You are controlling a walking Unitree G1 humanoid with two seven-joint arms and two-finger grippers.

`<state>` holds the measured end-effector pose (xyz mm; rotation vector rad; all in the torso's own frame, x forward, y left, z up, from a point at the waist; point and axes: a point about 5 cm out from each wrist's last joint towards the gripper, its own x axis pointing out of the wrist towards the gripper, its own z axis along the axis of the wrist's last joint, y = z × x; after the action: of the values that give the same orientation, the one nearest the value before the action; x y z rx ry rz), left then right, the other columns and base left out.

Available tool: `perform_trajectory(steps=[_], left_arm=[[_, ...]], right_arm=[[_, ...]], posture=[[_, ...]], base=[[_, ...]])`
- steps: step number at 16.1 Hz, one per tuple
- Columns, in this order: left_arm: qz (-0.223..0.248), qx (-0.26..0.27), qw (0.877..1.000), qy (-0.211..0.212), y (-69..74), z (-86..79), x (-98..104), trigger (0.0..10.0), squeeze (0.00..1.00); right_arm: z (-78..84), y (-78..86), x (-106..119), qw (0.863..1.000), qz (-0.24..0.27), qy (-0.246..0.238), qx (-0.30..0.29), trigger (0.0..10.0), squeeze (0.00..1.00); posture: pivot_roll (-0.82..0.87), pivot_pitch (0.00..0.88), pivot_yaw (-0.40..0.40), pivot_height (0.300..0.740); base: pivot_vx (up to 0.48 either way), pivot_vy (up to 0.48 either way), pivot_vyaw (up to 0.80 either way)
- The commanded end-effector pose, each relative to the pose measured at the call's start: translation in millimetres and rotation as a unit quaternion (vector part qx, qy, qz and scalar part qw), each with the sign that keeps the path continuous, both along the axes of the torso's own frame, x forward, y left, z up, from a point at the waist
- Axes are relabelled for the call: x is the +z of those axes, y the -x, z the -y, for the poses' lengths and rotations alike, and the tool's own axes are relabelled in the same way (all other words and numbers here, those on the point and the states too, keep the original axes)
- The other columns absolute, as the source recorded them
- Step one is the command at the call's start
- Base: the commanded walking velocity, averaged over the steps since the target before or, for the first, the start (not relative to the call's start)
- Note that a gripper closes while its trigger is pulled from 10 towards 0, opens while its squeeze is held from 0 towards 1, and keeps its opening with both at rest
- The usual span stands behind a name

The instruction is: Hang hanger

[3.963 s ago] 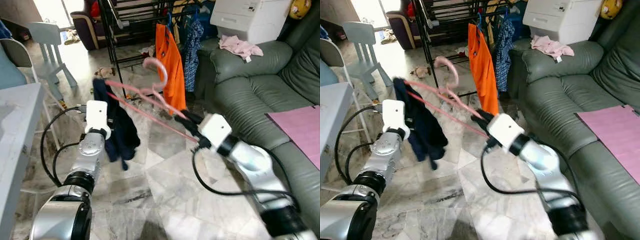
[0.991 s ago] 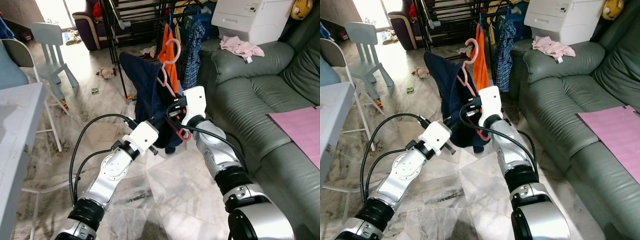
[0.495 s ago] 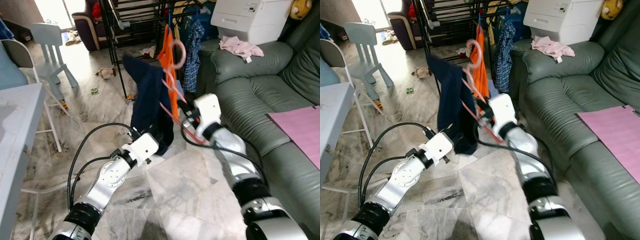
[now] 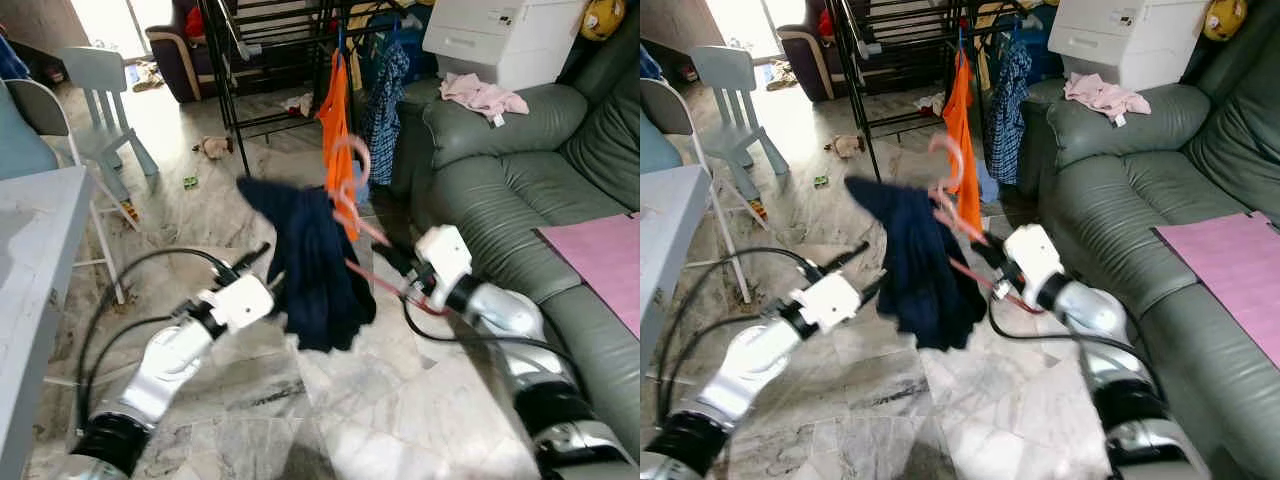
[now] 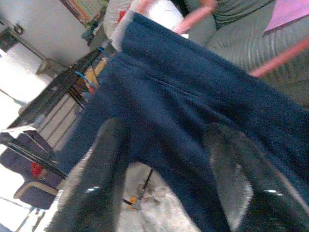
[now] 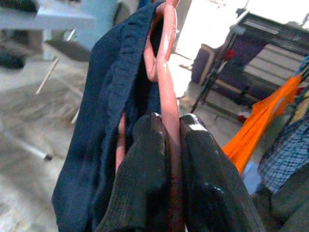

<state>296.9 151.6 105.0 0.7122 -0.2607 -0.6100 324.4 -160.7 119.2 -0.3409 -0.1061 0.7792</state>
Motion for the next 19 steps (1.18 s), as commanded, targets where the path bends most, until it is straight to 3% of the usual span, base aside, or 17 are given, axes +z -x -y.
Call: perform_trajectory(steps=[1,5,11,12,13,14,15,16,19], left_arm=[[0.022,-0.014,0.999,-0.024,-2.1,-2.9,9.6,10.0,1.0],[0.024,-0.02,0.997,-0.074,-6.0,-14.2,7.6,10.0,1.0],[-0.036,-0.056,0.987,-0.148,-19.2,-24.5,2.0,10.0,1.0],[-0.049,-0.055,0.983,-0.167,-24.4,-29.9,3.4,10.0,0.78],[-0.065,-0.059,0.98,-0.178,-27.9,-33.9,5.2,10.0,0.32],[-0.077,-0.058,0.98,-0.174,-31.9,-37.2,9.5,10.0,0.0],[-0.092,-0.066,0.979,-0.172,-33.6,-39.4,12.1,4.5,0.0],[-0.104,-0.073,0.977,-0.171,-34.7,-41.3,13.0,0.0,0.0],[-0.16,-0.092,0.964,-0.192,-36.9,-51.3,14.0,0.0,0.0]], right_arm=[[-2.3,2.4,9.5,0.999,0.027,0.001,0.037,10.0,0.0],[5.7,17.1,5.5,0.993,0.02,0.04,0.107,10.0,0.0],[7.8,24.3,12.3,0.98,0.073,0.097,0.157,10.0,0.0],[7.1,24.6,13.7,0.979,0.084,0.099,0.156,10.0,0.0],[7.1,24.7,13.8,0.979,0.09,0.101,0.155,10.0,0.0],[7.3,25.1,13.4,0.978,0.094,0.102,0.152,10.0,0.0],[7.7,25.4,13.3,0.979,0.099,0.103,0.148,10.0,0.0],[7.9,25.7,13.1,0.979,0.104,0.103,0.145,10.0,0.0],[7.2,26.3,12.4,0.978,0.123,0.105,0.134,10.0,0.0]], posture=[[-0.11,0.0,0.069,0.74],[-0.11,0.0,0.076,0.74],[-0.11,0.0,0.076,0.74],[-0.12,0.0,0.077,0.74],[-0.12,0.0,0.081,0.74],[-0.12,0.0,0.083,0.74],[-0.12,0.0,0.087,0.74],[-0.13,0.0,0.089,0.74],[-0.13,0.0,0.089,0.74]], base=[[0.0,0.0,0.0],[0.0,0.0,0.0],[0.0,0.0,0.0],[0.0,0.0,0.0],[0.0,0.0,0.0],[0.0,0.0,0.0],[0.0,0.0,0.0],[0.0,0.0,0.0],[0.0,0.0,0.0]])
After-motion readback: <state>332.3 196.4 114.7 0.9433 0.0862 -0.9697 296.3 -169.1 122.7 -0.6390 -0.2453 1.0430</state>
